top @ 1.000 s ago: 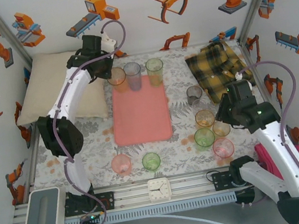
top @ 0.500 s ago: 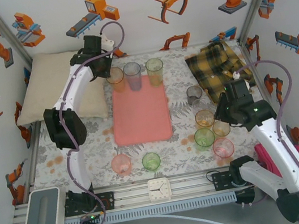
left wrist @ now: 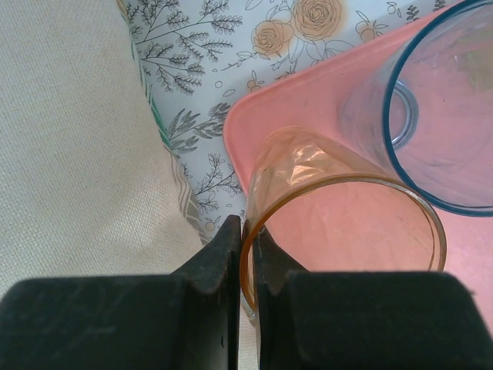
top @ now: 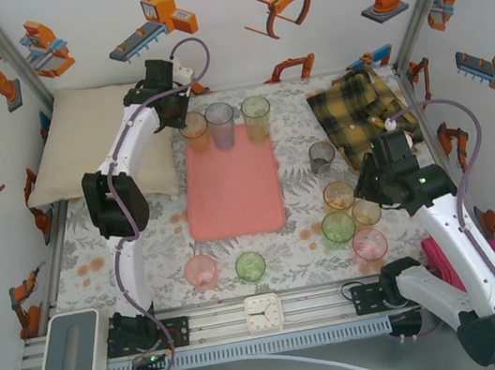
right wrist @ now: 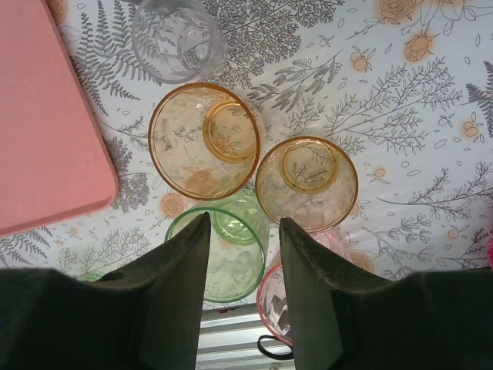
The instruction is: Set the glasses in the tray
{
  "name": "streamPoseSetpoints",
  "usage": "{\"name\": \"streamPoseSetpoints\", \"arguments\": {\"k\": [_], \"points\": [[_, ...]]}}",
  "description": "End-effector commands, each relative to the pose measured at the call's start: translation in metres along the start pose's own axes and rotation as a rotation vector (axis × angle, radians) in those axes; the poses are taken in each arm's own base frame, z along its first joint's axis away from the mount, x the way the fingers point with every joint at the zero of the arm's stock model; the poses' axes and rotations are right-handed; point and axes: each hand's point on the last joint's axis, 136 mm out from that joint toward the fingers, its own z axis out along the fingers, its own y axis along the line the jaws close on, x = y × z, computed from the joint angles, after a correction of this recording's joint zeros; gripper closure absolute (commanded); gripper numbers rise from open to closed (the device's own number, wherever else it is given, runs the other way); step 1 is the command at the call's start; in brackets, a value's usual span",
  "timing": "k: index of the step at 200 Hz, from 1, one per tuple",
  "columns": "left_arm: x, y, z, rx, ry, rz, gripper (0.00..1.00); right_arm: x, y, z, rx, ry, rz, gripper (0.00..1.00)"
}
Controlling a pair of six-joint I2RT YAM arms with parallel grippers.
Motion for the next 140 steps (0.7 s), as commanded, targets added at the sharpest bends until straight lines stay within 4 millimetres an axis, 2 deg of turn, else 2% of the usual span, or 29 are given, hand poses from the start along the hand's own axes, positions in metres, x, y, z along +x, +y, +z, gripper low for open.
{"name": "streamPoseSetpoints", "arguments": {"k": [1,90,140], "points": [[-0.01,0.009,-0.003,-0.011,-0.029,-0.027,0.95,-0.003,0.0,0.003,0.005,-0.004,0.001,0.58],[0.004,0.014,0.01,0.011,0.014,-0.062,0.91,-0.004,0.003,0.005,-0.005,-0.002,0.007,0.58],[0.004,0.013,0.012,0.018,0.017,-0.064,0.84,-0.006,0.004,0.005,-0.01,-0.002,0.006,0.58]]}}
